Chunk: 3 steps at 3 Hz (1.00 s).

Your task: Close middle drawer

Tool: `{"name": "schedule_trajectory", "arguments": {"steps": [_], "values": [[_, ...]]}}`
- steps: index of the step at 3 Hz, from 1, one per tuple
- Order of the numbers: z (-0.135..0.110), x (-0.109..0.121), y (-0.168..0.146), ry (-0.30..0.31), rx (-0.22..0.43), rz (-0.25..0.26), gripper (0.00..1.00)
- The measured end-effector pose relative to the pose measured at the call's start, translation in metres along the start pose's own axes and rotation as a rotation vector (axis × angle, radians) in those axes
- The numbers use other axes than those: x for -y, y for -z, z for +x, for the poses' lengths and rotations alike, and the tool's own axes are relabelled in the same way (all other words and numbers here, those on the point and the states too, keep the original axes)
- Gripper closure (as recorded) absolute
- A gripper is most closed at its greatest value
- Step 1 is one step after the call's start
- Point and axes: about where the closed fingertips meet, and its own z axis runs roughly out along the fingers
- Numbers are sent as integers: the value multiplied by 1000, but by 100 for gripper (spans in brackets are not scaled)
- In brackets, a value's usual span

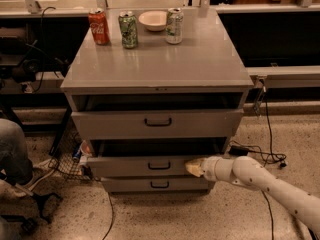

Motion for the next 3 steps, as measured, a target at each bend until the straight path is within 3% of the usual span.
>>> {"name": "schedule_trajectory", "arguments": {"steps": [2, 3], "values": [[40, 5, -18, -66, -90, -33, 100], [39, 11, -22, -68, -83, -29, 100]]}}
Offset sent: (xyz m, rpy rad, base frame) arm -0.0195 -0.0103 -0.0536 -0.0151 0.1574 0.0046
